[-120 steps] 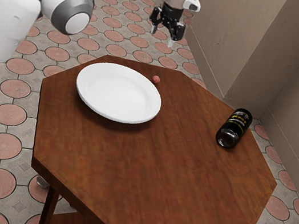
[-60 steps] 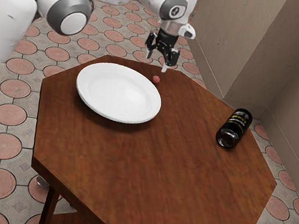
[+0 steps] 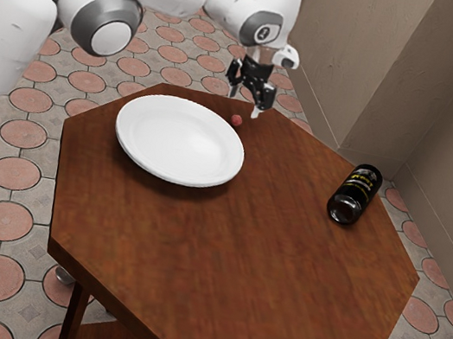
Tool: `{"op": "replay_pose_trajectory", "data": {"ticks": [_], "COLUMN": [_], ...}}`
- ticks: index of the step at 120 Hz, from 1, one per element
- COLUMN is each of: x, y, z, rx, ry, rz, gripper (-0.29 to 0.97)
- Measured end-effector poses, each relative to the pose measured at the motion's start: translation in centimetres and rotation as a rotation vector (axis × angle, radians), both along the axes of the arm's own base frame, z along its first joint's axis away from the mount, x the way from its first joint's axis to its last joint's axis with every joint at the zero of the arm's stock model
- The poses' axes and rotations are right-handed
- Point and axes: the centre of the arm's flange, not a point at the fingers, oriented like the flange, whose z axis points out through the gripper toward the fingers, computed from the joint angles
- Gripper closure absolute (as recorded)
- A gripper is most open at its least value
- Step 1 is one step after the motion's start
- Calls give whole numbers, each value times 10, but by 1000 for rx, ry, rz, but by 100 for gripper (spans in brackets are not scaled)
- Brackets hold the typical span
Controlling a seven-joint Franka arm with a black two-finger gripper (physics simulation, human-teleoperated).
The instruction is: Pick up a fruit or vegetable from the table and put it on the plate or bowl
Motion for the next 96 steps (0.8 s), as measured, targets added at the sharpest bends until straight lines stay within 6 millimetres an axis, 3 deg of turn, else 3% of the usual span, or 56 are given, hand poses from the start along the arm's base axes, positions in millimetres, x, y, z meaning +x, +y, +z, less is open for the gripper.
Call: {"op": "replay_pose_trajectory", "data": {"ticks": [62,96], "x": [-5,-1], "y": [-5,-5], "z": [-24,-27], "rx": [-12,-1], "ry": [26,13], "rz": [0,-3], "gripper": [0,0]}}
